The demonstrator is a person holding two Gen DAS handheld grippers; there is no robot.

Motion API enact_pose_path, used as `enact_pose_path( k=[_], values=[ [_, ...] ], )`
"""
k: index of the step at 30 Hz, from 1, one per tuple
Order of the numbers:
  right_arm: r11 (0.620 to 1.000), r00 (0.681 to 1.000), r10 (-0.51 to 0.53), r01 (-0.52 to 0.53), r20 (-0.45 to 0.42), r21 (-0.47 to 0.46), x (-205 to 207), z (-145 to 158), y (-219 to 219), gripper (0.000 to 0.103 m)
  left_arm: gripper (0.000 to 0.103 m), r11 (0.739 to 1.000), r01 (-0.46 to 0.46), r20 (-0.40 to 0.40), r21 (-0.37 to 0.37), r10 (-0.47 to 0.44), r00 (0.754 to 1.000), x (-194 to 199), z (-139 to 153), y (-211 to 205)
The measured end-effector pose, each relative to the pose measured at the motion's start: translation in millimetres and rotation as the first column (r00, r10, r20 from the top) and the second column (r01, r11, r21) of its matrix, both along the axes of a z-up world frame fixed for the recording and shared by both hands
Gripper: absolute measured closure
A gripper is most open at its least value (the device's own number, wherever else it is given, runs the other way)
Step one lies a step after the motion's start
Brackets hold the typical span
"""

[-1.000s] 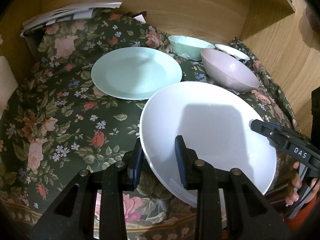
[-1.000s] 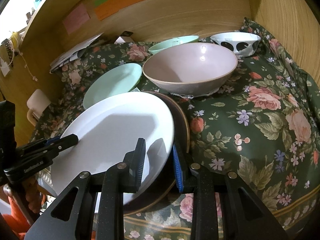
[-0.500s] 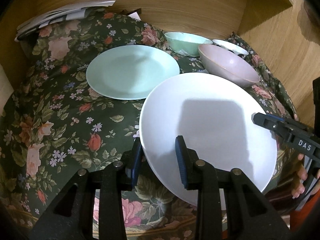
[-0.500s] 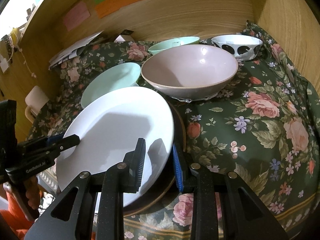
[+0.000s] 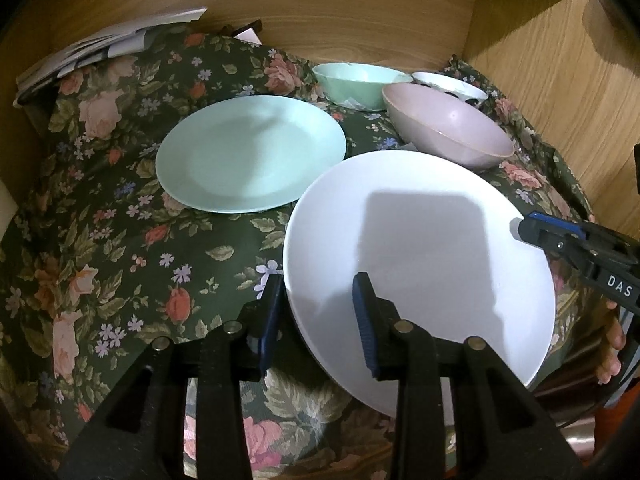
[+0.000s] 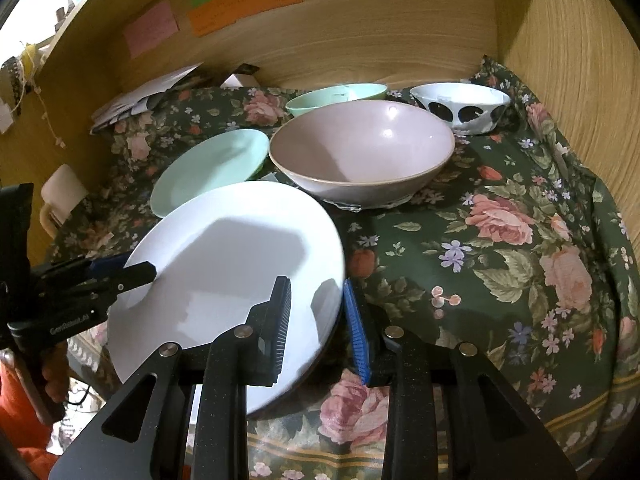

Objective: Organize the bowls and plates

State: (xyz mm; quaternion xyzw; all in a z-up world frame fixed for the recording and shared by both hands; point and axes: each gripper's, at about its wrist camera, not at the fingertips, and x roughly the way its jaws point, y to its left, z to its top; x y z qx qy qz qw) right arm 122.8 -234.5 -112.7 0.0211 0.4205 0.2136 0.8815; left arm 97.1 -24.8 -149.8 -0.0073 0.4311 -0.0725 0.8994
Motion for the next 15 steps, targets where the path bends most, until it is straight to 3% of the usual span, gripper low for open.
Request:
enact_pose_path(
  k=[3,9,15],
  values=[
    [1.000,1.000,-0.002,0.003,0.021,-0.015,-0.2,3.9,0.4,0.076,0.068,1.000,-0.004,0.005,-0.003,0.004,1.000,0.1,2.4,3.0],
    [1.000,0.999,0.017,-0.017,0.044,0.007,0.7,16.7,3.5,0.076,0.052,0.999,-0.034,0.061,-0.014,0.035,0.998,-5.6,19.1,18.1],
    [0.998,0.990,0.052,-0.049,0.133,-0.029,5.3,42.2,15.5,0.072,0.041,0.996,-0.093,0.152,-0.016,0.094,0.984,-8.5,43.0,38.3]
  ],
)
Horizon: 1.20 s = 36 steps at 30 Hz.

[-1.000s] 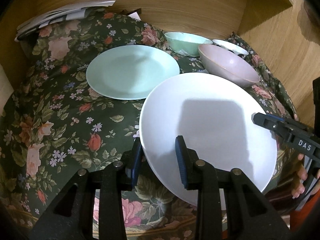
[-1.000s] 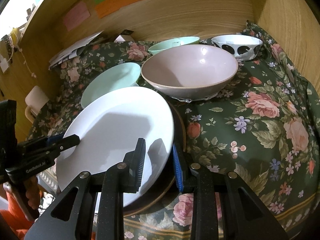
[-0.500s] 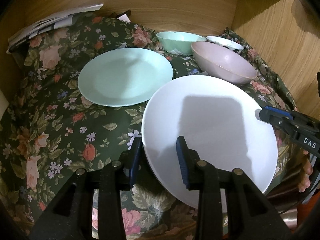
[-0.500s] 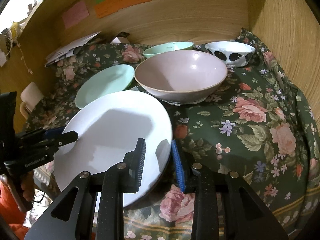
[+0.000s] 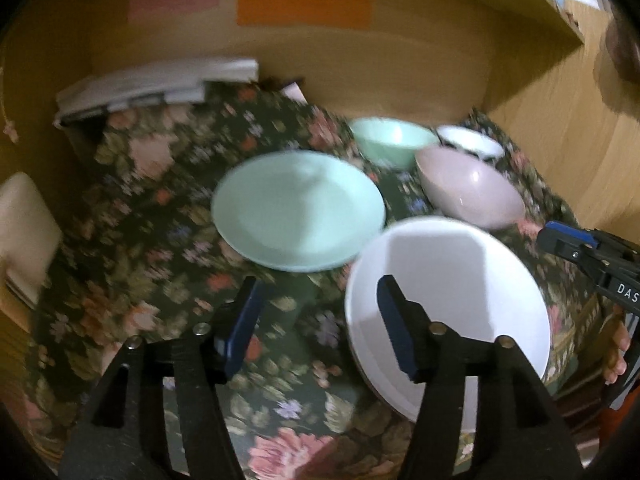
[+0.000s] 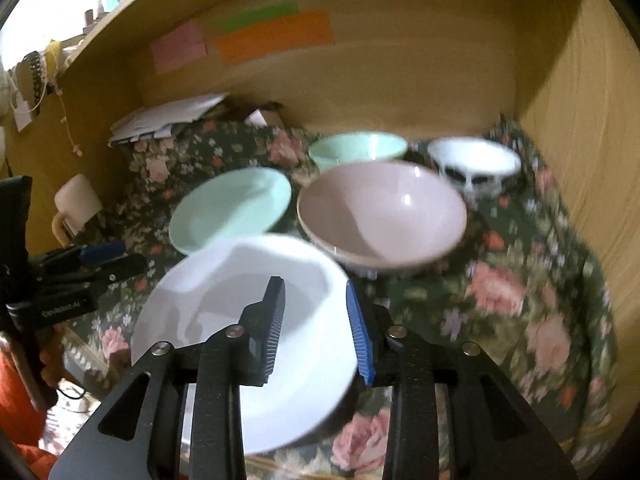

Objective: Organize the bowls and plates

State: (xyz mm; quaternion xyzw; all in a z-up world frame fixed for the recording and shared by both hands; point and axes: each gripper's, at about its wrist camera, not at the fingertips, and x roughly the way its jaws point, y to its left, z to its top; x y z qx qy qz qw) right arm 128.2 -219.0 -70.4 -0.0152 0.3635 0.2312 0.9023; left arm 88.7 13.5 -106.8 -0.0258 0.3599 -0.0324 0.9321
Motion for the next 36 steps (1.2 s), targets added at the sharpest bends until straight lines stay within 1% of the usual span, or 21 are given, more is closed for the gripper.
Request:
enact_pose_path(
  k=[3,5,8,10,12,15,20,23,28,31,35,36],
  values=[
    [1.000,0.999,0.018,-0.018,0.036,-0.001,6.8,13.4,6.6,0.071,0.036,0.999,-0.034,0.046,-0.011,0.034,0.998,0.0,11.9,13.0],
    [0.999,0.998,0.041,-0.041,0.046,0.008,14.2,22.3,12.1,0.070,0.027,0.998,-0.059,0.080,-0.021,0.060,0.995,0.3,19.9,22.6],
    [0.997,0.997,0.070,-0.071,0.043,0.025,25.1,29.7,20.6,0.069,0.016,0.995,-0.094,0.120,-0.036,0.098,0.988,3.2,27.6,36.5],
    [0.996,0.996,0.082,-0.083,0.043,0.023,32.0,32.5,28.1,0.069,0.014,0.992,-0.117,0.139,-0.035,0.121,0.983,7.1,29.4,45.3],
    [0.995,0.995,0.095,-0.096,0.037,0.019,40.0,33.7,36.3,0.069,0.011,0.991,-0.132,0.137,-0.038,0.136,0.981,13.1,28.5,51.3],
    [0.992,0.992,0.123,-0.123,0.018,0.004,56.5,30.9,53.9,0.069,0.011,0.988,-0.148,0.101,-0.055,0.153,0.983,27.1,22.2,62.2],
    [0.987,0.987,0.158,-0.158,-0.031,-0.020,83.4,20.9,76.1,0.068,0.011,0.983,-0.161,-0.001,-0.085,0.162,0.987,56.3,2.2,77.8],
    [0.980,0.980,0.190,-0.193,-0.066,-0.041,99.2,13.8,86.7,0.068,0.011,0.980,-0.183,-0.058,-0.082,0.179,0.982,71.2,-11.5,83.1],
    [0.964,0.964,0.236,-0.248,-0.124,-0.094,124.8,-1.4,102.2,0.068,0.011,0.977,-0.197,-0.121,-0.084,0.187,0.975,89.8,-28.6,88.6],
    [0.954,0.952,0.253,-0.275,-0.169,-0.121,140.9,-10.7,111.0,0.068,0.015,0.975,-0.203,-0.142,-0.094,0.189,0.972,97.6,-33.5,90.7],
    [0.940,0.936,0.268,-0.305,-0.227,-0.152,159.3,-22.1,121.6,0.068,0.028,0.974,-0.202,-0.171,-0.102,0.183,0.968,104.6,-39.4,93.2],
    [0.937,0.934,0.268,-0.310,-0.238,-0.159,163.4,-24.4,123.6,0.068,0.030,0.974,-0.203,-0.177,-0.102,0.183,0.967,105.8,-41.0,93.6]
  ],
)
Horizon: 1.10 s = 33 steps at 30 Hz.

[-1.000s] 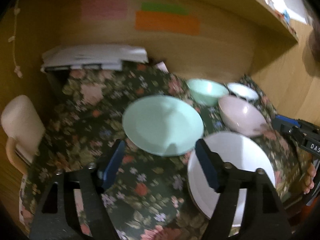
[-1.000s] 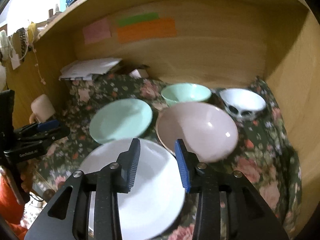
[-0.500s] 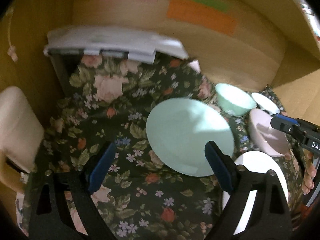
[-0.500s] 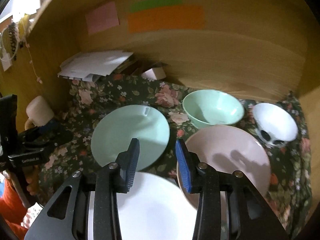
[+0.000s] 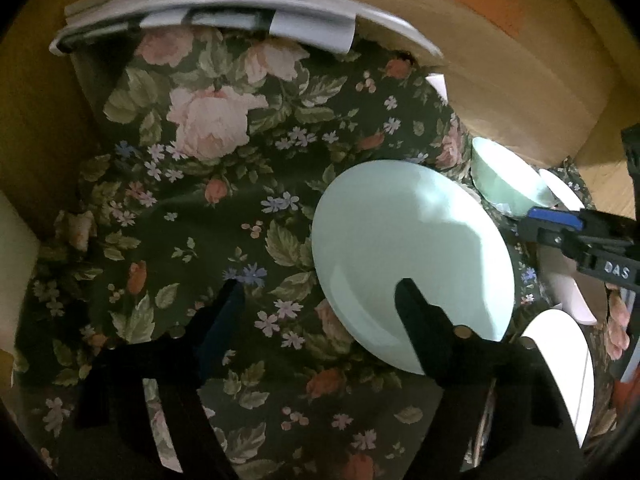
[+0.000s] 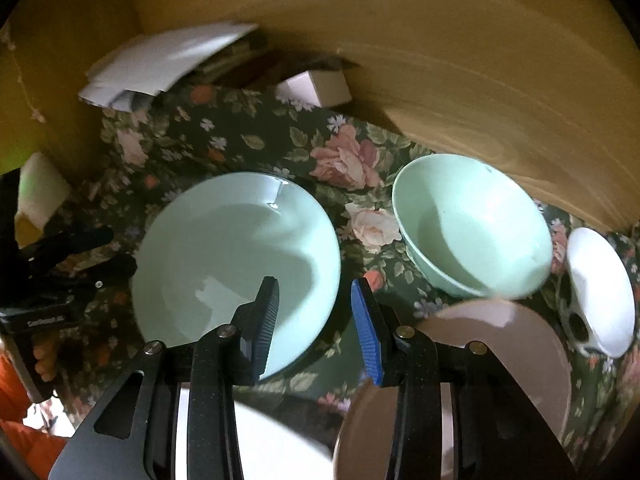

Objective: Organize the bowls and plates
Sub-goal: 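Move both grippers to the mint-green plate and close on its rim, then lift the mint-green plate off the cloth with both grippers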

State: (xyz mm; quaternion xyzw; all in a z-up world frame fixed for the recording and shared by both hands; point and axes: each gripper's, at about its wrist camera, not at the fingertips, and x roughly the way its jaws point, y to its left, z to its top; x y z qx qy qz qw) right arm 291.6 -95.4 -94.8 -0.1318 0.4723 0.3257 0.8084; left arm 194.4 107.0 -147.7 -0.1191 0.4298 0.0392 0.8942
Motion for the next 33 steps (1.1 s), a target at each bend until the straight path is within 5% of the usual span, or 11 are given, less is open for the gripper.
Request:
enact_pose_path(
  k=[8,14,19,33],
  values=[
    [0.999,0.994,-0.013,0.008,-0.106,-0.048,28.1,-19.2,10.1,0.069,0.058,0.998,0.023,-0.056,-0.053,-0.026,0.998,10.6,-13.1,1.4],
    [0.994,0.992,-0.018,0.004,-0.122,-0.114,36.6,-26.9,19.9,0.069,0.066,0.996,0.064,-0.056,-0.066,-0.068,0.996,13.0,-15.0,-3.9],
    [0.984,0.990,-0.004,-0.021,-0.141,-0.175,39.5,-37.9,34.1,0.073,0.068,0.994,0.076,-0.055,-0.077,-0.080,0.995,14.4,-16.4,-5.6],
    [0.984,0.985,0.034,-0.063,-0.171,-0.164,31.3,-49.4,60.4,0.077,0.068,0.989,0.089,-0.082,-0.116,-0.099,0.992,21.2,-22.3,-12.4]
  ],
)
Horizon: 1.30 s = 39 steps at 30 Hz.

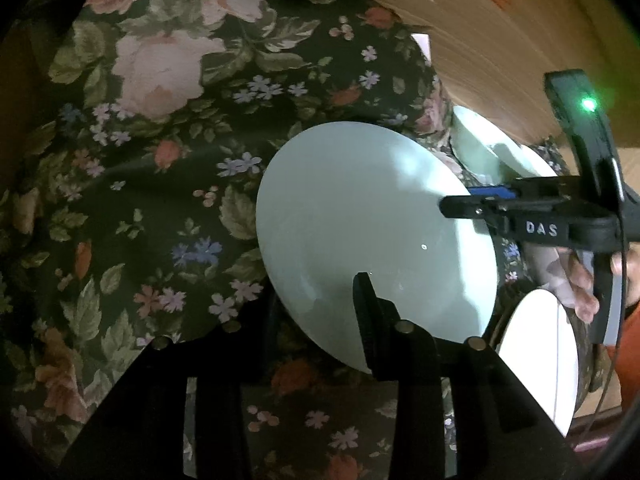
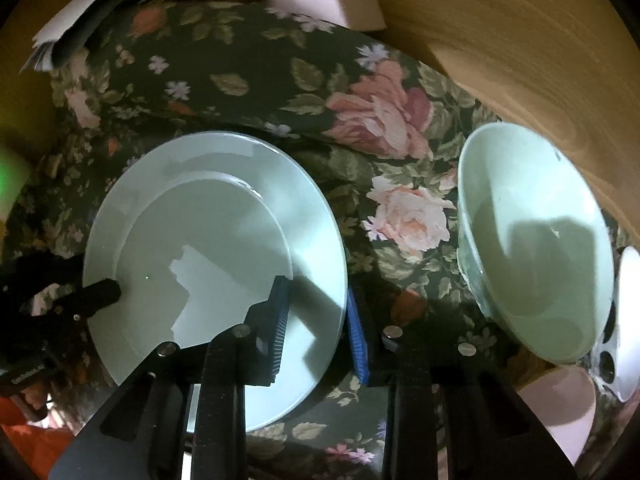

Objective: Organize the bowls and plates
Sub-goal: 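Lift the mint-green plate off the cloth with both grippers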

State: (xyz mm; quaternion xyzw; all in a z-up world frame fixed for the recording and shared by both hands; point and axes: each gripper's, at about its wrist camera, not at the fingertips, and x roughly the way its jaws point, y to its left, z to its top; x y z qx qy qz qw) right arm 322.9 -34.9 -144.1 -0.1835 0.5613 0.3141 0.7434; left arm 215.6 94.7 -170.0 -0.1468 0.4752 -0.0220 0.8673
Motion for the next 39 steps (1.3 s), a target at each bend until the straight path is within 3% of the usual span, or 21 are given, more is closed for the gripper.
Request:
enact_pose_path(
  k=[7,10,16,22,39],
  values=[
    [0.998,0.998,0.021,-0.024,0.063,0.053,-18.3,13.2,5.1,0.077,0.068,0.997,-0.054,0.005,-0.050,0.055,0.998,-8.8,7.2,17.6],
    [0.998,0.993,0.034,-0.040,0.109,0.057,-27.3,19.1,6.9,0.078,0.068,0.998,-0.059,0.035,-0.035,0.061,0.998,-18.9,14.8,17.6],
    [0.994,0.995,0.006,-0.017,0.098,0.112,-34.5,29.0,-1.0,0.078,0.068,0.998,-0.066,0.078,-0.021,0.067,0.995,-33.3,32.3,18.7],
    [0.990,0.992,-0.020,0.002,0.128,0.139,-54.7,51.4,-20.2,0.078,0.068,0.998,-0.055,0.106,-0.028,0.058,0.993,-43.3,45.0,15.8],
    [0.984,0.980,-0.084,0.053,0.182,0.171,-87.9,75.9,-60.5,0.078,0.068,1.000,-0.001,0.168,-0.009,0.003,0.986,-69.8,73.2,-20.9]
  ],
)
